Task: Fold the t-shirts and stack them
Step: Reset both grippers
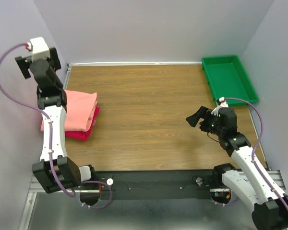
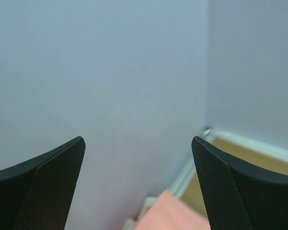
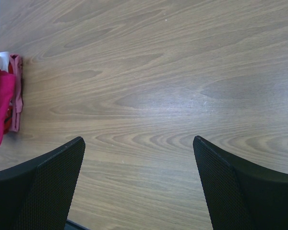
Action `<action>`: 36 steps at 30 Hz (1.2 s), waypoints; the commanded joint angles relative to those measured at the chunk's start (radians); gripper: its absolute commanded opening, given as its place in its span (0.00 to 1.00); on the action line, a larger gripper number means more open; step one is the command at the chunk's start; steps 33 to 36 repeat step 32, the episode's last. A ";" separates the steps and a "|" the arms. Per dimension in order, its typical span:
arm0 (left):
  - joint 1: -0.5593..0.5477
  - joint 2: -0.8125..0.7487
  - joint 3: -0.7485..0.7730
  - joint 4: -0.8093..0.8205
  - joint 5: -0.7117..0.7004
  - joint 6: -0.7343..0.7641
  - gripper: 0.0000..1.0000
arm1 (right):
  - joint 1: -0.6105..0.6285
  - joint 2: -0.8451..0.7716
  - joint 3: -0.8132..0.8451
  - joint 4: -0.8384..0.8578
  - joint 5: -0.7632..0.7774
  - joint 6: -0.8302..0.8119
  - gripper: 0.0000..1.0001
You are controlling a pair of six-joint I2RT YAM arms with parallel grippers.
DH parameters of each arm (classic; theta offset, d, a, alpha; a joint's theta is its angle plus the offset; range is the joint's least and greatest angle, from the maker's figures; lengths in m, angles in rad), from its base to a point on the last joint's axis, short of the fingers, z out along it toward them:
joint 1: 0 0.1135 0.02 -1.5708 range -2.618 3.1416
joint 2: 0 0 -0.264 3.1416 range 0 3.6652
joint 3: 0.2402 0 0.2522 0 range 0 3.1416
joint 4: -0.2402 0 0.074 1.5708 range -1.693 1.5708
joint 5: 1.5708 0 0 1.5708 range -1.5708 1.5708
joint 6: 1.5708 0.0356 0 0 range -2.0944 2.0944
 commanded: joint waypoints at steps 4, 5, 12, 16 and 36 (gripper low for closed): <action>-0.029 0.003 0.135 -0.412 0.286 -0.620 0.99 | -0.003 -0.006 0.006 -0.028 0.069 0.001 1.00; -0.059 -0.055 0.102 -0.408 0.274 -0.647 0.99 | -0.003 -0.006 0.008 -0.028 0.073 0.001 1.00; -0.551 -0.229 -0.257 -0.391 0.049 -0.810 0.99 | -0.003 -0.055 0.044 -0.036 0.131 0.024 1.00; -0.645 -0.262 -0.425 -0.351 -0.009 -0.873 0.99 | -0.002 -0.092 0.041 -0.047 0.162 0.038 1.00; -0.727 -0.338 -0.485 -0.276 0.005 -0.786 0.99 | -0.002 -0.203 -0.015 -0.074 0.150 0.105 1.00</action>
